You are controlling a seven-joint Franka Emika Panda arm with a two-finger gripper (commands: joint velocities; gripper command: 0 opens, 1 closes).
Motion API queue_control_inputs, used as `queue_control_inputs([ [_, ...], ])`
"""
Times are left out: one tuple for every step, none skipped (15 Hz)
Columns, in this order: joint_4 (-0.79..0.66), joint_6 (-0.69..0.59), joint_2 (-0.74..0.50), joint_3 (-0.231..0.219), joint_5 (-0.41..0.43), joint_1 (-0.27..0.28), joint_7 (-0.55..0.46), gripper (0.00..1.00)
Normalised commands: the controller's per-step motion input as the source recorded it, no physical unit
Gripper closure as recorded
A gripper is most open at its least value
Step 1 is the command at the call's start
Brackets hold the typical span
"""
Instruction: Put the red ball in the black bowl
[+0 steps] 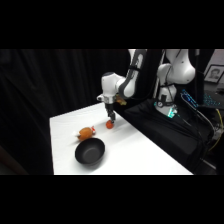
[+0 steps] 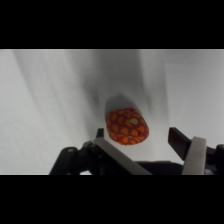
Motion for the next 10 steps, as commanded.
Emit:
queue_control_inputs([
  [0.05, 0.21, 0.18, 0.101, 0.191, -0.131, -0.22, 0.0],
  [0.07, 0.19, 0.18, 0.132, 0.214, -0.149, -0.24, 0.0],
  [0.08, 0.18, 0.17, 0.145, 0.207, -0.154, -0.25, 0.0],
  [0.09, 0.16, 0.16, 0.166, 0.213, -0.166, -0.27, 0.0],
  [0.09, 0.15, 0.14, 0.171, 0.207, -0.169, -0.27, 0.0],
  [0.09, 0.16, 0.11, 0.177, 0.206, -0.175, -0.28, 0.0],
  [0.09, 0.15, 0.09, 0.183, 0.204, -0.187, -0.29, 0.0],
  [0.09, 0.14, 0.08, 0.16, 0.177, -0.171, -0.27, 0.0],
  [0.09, 0.14, 0.07, 0.12, 0.14, -0.141, -0.23, 0.0],
  [0.1, 0.12, 0.06, 0.106, 0.132, -0.131, -0.22, 0.0],
])
